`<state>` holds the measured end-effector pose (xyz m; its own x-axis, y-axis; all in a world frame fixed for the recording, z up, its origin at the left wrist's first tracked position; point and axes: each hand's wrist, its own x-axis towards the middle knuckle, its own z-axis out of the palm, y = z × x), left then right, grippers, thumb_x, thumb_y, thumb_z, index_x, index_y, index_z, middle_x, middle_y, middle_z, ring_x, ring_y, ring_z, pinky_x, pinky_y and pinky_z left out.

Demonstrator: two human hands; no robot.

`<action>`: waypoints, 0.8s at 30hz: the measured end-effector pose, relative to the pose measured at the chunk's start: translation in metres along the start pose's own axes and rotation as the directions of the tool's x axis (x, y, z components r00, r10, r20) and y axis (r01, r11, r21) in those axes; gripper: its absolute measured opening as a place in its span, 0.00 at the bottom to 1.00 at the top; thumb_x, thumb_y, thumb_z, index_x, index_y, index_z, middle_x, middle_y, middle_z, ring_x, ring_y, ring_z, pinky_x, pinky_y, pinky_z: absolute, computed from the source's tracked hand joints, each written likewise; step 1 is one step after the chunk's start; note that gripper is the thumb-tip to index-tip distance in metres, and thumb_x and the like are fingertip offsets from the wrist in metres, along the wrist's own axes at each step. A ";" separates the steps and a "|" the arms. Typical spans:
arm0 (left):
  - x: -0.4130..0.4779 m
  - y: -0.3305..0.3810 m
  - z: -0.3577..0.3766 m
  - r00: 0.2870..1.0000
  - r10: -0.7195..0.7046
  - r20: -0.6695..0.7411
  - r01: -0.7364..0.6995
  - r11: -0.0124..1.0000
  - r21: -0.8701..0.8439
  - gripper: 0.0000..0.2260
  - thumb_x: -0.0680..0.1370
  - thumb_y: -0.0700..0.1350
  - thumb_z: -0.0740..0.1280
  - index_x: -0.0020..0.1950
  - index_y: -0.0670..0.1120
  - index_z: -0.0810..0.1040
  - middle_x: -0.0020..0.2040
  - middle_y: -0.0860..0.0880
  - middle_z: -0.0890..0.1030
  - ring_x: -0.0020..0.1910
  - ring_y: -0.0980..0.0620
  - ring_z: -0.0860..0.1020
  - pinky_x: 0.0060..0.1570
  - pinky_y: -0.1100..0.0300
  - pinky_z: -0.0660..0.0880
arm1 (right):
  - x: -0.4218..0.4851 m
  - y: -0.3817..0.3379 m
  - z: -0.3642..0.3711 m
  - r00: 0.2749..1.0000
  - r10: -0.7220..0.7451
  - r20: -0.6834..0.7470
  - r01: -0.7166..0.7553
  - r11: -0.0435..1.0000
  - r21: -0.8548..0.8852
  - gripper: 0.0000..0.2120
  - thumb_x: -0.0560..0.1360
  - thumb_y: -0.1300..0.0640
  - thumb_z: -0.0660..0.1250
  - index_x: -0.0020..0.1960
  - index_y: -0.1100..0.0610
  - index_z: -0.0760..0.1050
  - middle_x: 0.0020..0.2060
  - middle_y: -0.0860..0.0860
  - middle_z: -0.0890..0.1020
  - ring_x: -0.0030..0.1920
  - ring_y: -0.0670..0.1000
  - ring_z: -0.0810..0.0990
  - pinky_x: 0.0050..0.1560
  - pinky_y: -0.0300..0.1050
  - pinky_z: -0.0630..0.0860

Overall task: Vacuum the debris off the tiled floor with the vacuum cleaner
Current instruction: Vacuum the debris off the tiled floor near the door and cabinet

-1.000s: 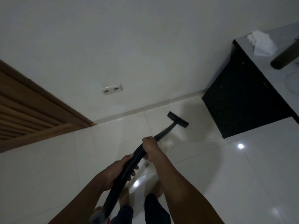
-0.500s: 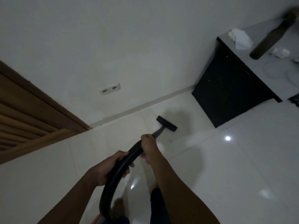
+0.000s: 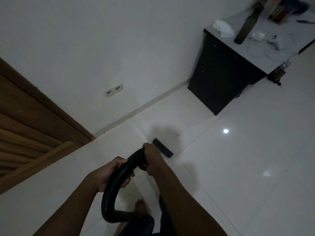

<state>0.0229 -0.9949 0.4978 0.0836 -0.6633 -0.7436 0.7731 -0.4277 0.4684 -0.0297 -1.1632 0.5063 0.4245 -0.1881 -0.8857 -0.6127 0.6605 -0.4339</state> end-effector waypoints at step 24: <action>0.019 -0.005 0.041 0.981 -0.107 -0.164 0.134 0.977 0.164 0.26 0.77 0.61 0.62 0.51 0.37 0.82 0.35 0.45 0.80 0.31 0.51 0.75 0.35 0.59 0.73 | 0.019 0.004 -0.040 0.991 -0.024 -0.132 0.012 0.996 -0.089 0.03 0.79 0.57 0.58 0.51 0.55 0.68 0.46 0.53 0.73 0.39 0.50 0.74 0.42 0.48 0.77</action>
<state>-0.0045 -1.0302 0.5012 0.1019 -0.5042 -0.8576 0.6635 -0.6078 0.4362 -0.0510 -1.1930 0.4808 0.3472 -0.2984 -0.8890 -0.6642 0.5910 -0.4578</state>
